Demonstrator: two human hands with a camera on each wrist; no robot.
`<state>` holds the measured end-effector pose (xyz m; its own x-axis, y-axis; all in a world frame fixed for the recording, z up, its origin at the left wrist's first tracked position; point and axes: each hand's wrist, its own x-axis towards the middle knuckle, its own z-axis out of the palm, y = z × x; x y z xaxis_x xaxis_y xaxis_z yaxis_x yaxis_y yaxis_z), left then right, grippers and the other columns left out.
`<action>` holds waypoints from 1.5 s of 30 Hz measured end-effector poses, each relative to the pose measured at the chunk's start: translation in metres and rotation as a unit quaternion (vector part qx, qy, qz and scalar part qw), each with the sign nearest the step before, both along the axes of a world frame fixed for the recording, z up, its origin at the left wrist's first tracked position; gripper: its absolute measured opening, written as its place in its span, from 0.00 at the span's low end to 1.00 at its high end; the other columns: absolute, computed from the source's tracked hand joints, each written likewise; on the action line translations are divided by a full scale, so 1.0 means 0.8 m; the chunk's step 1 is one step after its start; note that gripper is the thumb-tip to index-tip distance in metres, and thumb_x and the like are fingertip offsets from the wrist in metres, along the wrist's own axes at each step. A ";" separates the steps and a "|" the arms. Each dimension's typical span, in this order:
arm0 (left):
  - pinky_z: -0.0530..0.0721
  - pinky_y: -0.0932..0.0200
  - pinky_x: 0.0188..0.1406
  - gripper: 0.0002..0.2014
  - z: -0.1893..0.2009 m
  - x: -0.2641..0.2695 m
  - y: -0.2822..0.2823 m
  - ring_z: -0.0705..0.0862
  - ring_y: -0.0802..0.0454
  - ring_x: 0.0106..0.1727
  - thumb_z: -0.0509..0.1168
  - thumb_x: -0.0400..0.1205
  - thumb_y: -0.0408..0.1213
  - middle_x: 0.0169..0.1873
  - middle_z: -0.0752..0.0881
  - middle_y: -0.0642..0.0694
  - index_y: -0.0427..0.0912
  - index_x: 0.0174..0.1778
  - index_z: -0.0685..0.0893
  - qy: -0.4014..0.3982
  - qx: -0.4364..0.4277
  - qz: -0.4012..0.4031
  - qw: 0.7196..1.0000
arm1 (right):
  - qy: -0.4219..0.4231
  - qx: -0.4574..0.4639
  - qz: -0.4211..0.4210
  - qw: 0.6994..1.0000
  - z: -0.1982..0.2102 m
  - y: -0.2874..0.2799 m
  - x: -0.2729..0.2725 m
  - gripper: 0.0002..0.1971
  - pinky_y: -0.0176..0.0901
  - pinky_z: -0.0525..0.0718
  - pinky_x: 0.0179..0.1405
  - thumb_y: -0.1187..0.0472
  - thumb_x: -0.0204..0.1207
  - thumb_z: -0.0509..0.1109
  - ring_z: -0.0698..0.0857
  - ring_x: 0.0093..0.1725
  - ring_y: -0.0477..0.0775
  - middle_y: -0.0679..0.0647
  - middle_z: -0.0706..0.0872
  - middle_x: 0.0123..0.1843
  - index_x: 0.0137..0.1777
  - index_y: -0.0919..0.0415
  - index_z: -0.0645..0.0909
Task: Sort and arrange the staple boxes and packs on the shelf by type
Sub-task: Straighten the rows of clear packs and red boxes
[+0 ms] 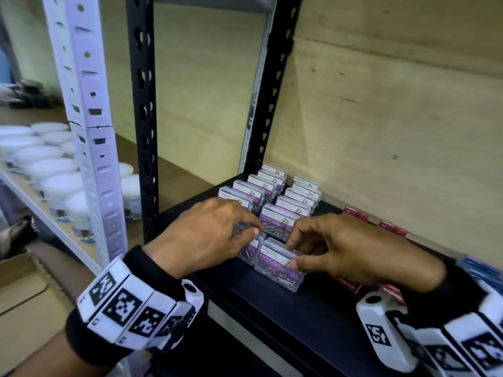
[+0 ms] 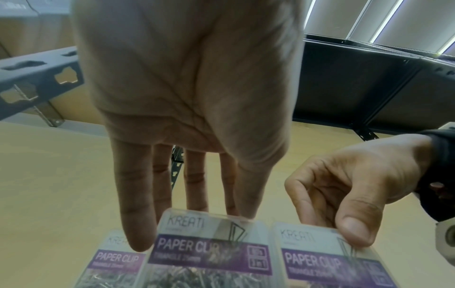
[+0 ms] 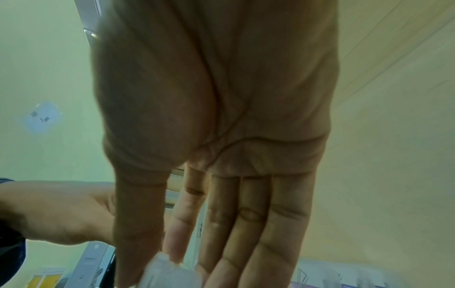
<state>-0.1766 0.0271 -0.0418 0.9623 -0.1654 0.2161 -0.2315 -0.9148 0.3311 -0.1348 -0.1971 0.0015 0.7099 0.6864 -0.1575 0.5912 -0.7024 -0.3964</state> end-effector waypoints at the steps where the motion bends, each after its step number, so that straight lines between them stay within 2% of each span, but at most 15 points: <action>1: 0.82 0.52 0.62 0.14 0.000 0.000 0.001 0.81 0.60 0.59 0.59 0.84 0.57 0.60 0.84 0.61 0.65 0.63 0.83 0.001 -0.002 -0.003 1.000 | -0.007 0.004 -0.001 1.000 -0.001 -0.001 0.000 0.09 0.47 0.89 0.54 0.46 0.73 0.78 0.90 0.46 0.36 0.36 0.91 0.46 0.51 0.41 0.83; 5: 0.79 0.54 0.67 0.14 0.000 0.000 0.004 0.79 0.62 0.62 0.59 0.84 0.58 0.63 0.82 0.64 0.66 0.63 0.82 0.021 -0.017 -0.002 1.000 | -0.034 0.010 -0.002 0.999 -0.005 -0.003 -0.001 0.11 0.45 0.89 0.52 0.44 0.72 0.78 0.89 0.45 0.35 0.37 0.91 0.46 0.51 0.41 0.83; 15: 0.80 0.54 0.65 0.14 -0.002 0.002 0.002 0.79 0.64 0.61 0.60 0.84 0.57 0.62 0.83 0.64 0.66 0.62 0.84 0.005 -0.010 -0.004 1.000 | -0.049 -0.013 -0.015 0.999 -0.006 0.000 -0.002 0.11 0.43 0.89 0.51 0.42 0.72 0.77 0.88 0.43 0.33 0.38 0.90 0.45 0.52 0.39 0.82; 19: 0.75 0.46 0.72 0.18 0.007 -0.003 0.002 0.75 0.62 0.70 0.56 0.83 0.61 0.73 0.73 0.63 0.68 0.68 0.79 0.015 0.005 0.004 1.000 | -0.037 -0.024 -0.023 0.999 0.007 0.002 0.003 0.12 0.45 0.89 0.52 0.37 0.72 0.74 0.89 0.43 0.34 0.34 0.91 0.44 0.50 0.39 0.84; 22: 0.72 0.45 0.75 0.20 0.022 0.007 0.009 0.75 0.59 0.70 0.54 0.82 0.63 0.75 0.72 0.60 0.69 0.69 0.76 0.015 -0.016 0.018 1.000 | -0.086 -0.043 -0.033 0.995 0.029 0.011 0.025 0.11 0.46 0.88 0.53 0.38 0.74 0.73 0.88 0.46 0.36 0.36 0.90 0.46 0.51 0.41 0.85; 24: 0.69 0.51 0.73 0.18 0.032 0.023 0.017 0.74 0.57 0.71 0.57 0.83 0.61 0.74 0.74 0.58 0.66 0.68 0.78 0.021 -0.011 0.035 0.999 | -0.113 -0.060 -0.032 0.991 0.041 0.022 0.043 0.11 0.45 0.86 0.55 0.43 0.75 0.74 0.88 0.49 0.39 0.38 0.89 0.48 0.54 0.44 0.85; 28: 0.72 0.50 0.71 0.15 0.049 0.059 0.031 0.76 0.54 0.66 0.61 0.85 0.54 0.71 0.78 0.54 0.60 0.66 0.83 0.056 0.028 0.071 0.995 | -0.120 -0.087 -0.022 0.989 0.046 0.044 0.074 0.13 0.43 0.84 0.55 0.50 0.76 0.77 0.87 0.50 0.45 0.44 0.90 0.53 0.59 0.46 0.85; 30: 0.74 0.52 0.69 0.14 0.052 0.074 0.036 0.77 0.54 0.62 0.62 0.85 0.52 0.67 0.82 0.54 0.57 0.65 0.85 0.074 0.072 0.079 0.992 | -0.101 -0.107 -0.022 0.989 0.040 0.050 0.084 0.14 0.44 0.84 0.57 0.52 0.76 0.77 0.87 0.51 0.47 0.46 0.90 0.55 0.61 0.45 0.84; 32: 0.76 0.50 0.69 0.13 0.053 0.084 0.040 0.79 0.53 0.63 0.64 0.85 0.50 0.64 0.85 0.54 0.56 0.63 0.86 0.090 0.089 0.081 0.989 | -0.098 -0.128 -0.019 0.987 0.033 0.055 0.090 0.16 0.47 0.85 0.58 0.52 0.75 0.78 0.87 0.52 0.49 0.47 0.89 0.56 0.61 0.44 0.84; 34: 0.78 0.49 0.68 0.13 0.055 0.089 0.040 0.80 0.52 0.64 0.65 0.84 0.49 0.61 0.87 0.53 0.53 0.61 0.88 0.096 0.081 0.081 0.989 | -0.099 -0.144 -0.018 0.984 0.029 0.056 0.093 0.16 0.47 0.86 0.56 0.52 0.74 0.79 0.87 0.51 0.50 0.48 0.89 0.56 0.60 0.44 0.85; 37: 0.81 0.53 0.65 0.13 0.058 0.089 0.035 0.83 0.53 0.59 0.67 0.83 0.47 0.56 0.89 0.51 0.49 0.59 0.89 0.095 0.071 0.080 0.990 | -0.090 -0.147 -0.020 0.985 0.025 0.054 0.093 0.16 0.45 0.85 0.53 0.53 0.73 0.80 0.88 0.50 0.49 0.47 0.90 0.52 0.59 0.45 0.84; 40: 0.82 0.54 0.63 0.11 0.060 0.090 0.029 0.84 0.54 0.57 0.68 0.82 0.47 0.55 0.89 0.52 0.50 0.58 0.89 0.093 0.078 0.077 0.990 | -0.060 -0.145 -0.016 0.987 0.026 0.047 0.091 0.14 0.44 0.85 0.53 0.53 0.73 0.80 0.89 0.49 0.47 0.47 0.92 0.49 0.57 0.45 0.84; 45: 0.83 0.57 0.59 0.09 0.063 0.091 0.023 0.85 0.56 0.53 0.71 0.80 0.47 0.51 0.89 0.55 0.51 0.53 0.90 0.115 0.065 0.065 0.989 | -0.041 -0.135 -0.013 0.990 0.030 0.031 0.080 0.14 0.43 0.82 0.52 0.52 0.72 0.80 0.87 0.51 0.47 0.46 0.89 0.53 0.57 0.44 0.84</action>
<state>-0.1040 0.0451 0.0086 0.9984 -0.0488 -0.0268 -0.0410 -0.9701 0.2393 -0.0711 -0.1723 0.0251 0.7452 0.6085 -0.2729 0.5939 -0.7917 -0.1435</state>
